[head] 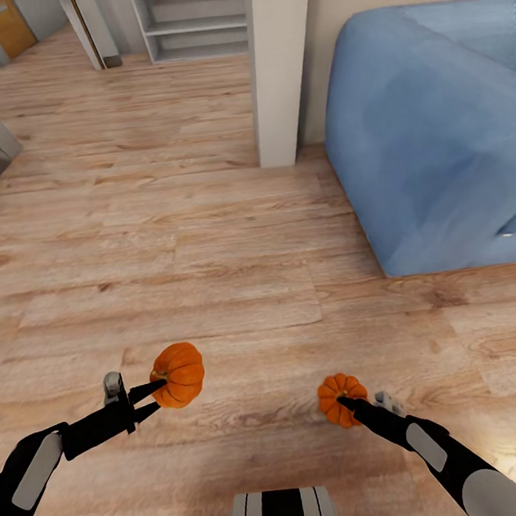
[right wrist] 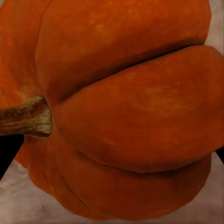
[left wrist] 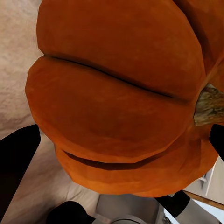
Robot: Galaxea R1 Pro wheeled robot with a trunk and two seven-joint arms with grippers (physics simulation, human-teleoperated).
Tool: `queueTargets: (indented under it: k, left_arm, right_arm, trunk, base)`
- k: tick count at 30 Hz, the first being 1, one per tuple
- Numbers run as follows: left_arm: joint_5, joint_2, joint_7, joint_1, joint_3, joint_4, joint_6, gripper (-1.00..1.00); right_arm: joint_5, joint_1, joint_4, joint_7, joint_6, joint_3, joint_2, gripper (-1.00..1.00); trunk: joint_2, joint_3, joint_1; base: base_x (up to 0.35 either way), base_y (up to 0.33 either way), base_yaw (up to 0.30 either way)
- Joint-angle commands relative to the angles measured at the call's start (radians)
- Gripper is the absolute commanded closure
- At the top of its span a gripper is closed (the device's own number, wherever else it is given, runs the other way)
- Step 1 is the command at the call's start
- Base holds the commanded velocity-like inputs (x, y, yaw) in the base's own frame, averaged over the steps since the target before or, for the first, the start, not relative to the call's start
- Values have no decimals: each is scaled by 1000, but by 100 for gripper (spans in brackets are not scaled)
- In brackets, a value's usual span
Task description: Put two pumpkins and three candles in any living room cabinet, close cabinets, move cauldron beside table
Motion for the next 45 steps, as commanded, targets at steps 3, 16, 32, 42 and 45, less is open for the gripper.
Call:
queueTargets:
  k: [3, 16, 32, 42, 45]
  left_arm:
    - [-2, 0, -2, 0, 1, 0, 3, 100]
    - [0, 0, -2, 0, 7, 2, 3, 100]
    - [3, 0, -1, 0, 7, 7, 3, 100]
    - [1, 0, 0, 0, 7, 6, 3, 100]
    - [1, 0, 0, 0, 7, 6, 3, 100]
  right_arm:
    - [-4, 0, -1, 1, 4, 5, -1, 100]
    - [-11, -1, -20, 75, 70, 5, -3, 100]
    - [-20, 0, -222, 215, 257, -3, -9, 100]
    - [-19, 0, -219, 214, 254, -5, -2, 100]
    - [-19, 0, -219, 211, 248, -6, -1, 100]
  trunk:
    - [1, 11, -1]
    - [4, 61, -7]
    - [7, 123, -15]
    - [10, 162, -19]
    - [10, 175, -20]
  base:
    - [0, 0, 0]
    - [0, 0, 0]
    - [0, 0, 0]
    - [0, 0, 0]
    - [0, 0, 9]
